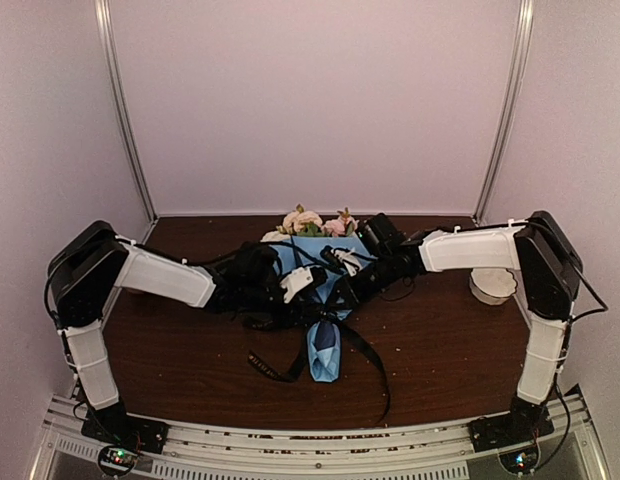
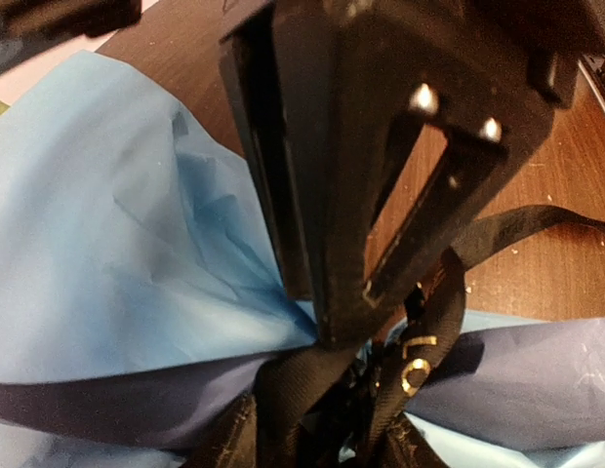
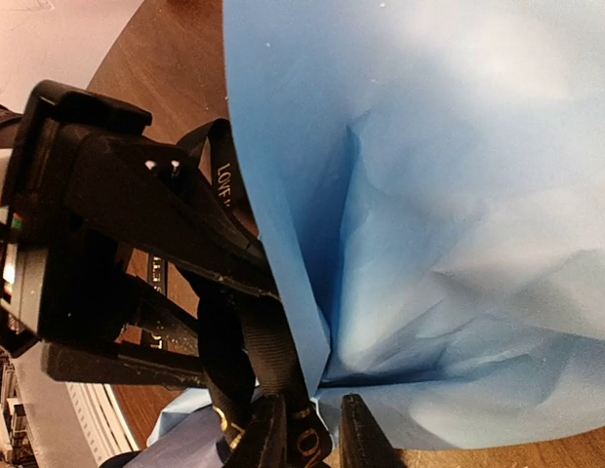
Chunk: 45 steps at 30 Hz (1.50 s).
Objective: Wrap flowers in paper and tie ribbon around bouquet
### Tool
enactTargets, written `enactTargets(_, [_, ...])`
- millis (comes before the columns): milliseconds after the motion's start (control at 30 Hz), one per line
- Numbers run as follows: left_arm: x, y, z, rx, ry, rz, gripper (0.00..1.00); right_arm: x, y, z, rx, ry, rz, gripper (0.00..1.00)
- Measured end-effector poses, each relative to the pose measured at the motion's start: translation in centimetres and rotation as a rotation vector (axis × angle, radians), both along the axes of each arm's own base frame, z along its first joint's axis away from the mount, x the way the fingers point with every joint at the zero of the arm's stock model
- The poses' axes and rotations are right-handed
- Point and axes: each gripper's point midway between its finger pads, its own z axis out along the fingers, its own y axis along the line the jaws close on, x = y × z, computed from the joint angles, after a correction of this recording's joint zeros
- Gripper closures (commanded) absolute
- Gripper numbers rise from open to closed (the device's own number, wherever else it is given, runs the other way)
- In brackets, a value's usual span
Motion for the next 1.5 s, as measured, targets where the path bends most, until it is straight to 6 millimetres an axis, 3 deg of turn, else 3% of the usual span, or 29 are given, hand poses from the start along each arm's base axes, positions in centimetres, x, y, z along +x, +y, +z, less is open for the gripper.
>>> enactTargets(167, [0.9,-0.6,0.3,0.003,-0.009,0.012,0.55,-0.4,0.6,-0.4,0.017,0.038,0.030,0.67])
enactTargets(333, [1.2,-0.5,-0.7,0.029,0.000,0.023,0.50,-0.8,1.2,0.3,0.064,0.050,0.058,0.66])
enactTargets(467, [1.3,-0.4,-0.7,0.041,-0.006,0.022,0.44,-0.9,1.2,0.1,0.068,0.055,0.055,0.76])
enactTargets(600, [1.4,-0.4,-0.7,0.048,-0.016,0.023,0.34,-0.7,1.0,-0.2,0.051,0.054,0.036,0.77])
enactTargets(800, [0.6,0.5,0.5,0.040,-0.034,0.019,0.24,-0.4,0.6,-0.6,0.029,0.038,0.014,0.98])
enactTargets(933, [0.3,0.4,1.7,0.018,-0.048,-0.005,0.11,-0.3,0.5,-0.6,0.025,0.032,0.005,1.00])
enactTargets(1000, [-0.1,0.5,1.7,0.020,-0.040,-0.027,0.13,-0.3,0.5,-0.4,0.027,0.029,0.006,1.00])
enactTargets(1167, [-0.6,0.7,1.2,0.038,-0.024,-0.048,0.37,-0.5,0.4,0.9,0.048,0.008,0.005,1.00])
enactTargets(1367, [0.7,0.6,1.1,0.041,-0.029,-0.010,0.39,-0.7,0.7,2.3,0.074,-0.014,0.008,1.00])
enactTargets(1500, [1.1,0.3,1.1,0.027,-0.022,0.002,0.35,-1.0,0.9,2.5,0.079,-0.010,0.008,1.00])
